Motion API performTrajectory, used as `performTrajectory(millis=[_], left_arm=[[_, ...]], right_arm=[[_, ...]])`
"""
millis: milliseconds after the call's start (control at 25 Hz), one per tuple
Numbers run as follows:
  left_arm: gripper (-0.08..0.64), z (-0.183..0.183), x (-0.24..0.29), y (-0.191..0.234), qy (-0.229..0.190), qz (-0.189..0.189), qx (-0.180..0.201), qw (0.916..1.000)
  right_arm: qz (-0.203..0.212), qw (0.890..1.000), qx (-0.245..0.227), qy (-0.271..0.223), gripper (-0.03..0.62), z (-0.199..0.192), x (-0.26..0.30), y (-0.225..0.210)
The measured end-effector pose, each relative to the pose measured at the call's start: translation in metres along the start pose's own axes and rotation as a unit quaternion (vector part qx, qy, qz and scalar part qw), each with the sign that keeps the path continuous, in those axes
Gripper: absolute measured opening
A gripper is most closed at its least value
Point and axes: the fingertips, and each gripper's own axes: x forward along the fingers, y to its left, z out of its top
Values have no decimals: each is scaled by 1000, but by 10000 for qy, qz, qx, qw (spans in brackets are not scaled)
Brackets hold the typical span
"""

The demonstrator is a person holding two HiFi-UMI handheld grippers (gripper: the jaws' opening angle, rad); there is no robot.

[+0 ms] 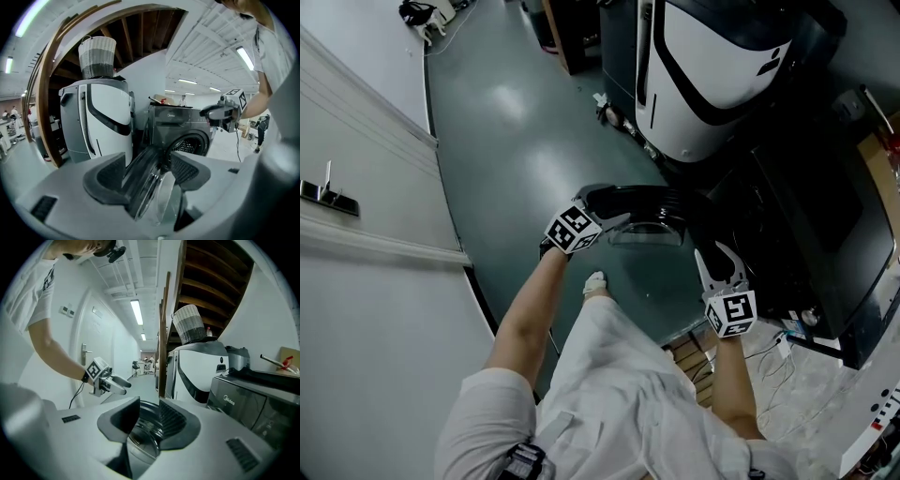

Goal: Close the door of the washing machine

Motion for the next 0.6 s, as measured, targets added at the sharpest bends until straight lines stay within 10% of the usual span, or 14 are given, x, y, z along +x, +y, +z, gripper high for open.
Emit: performTrajectory(millis=[600], left_arm=[[331,-80,59,48,1308,-157,367,9906]], right_arm=[[200,9997,160,41,152,-11,50,-16]])
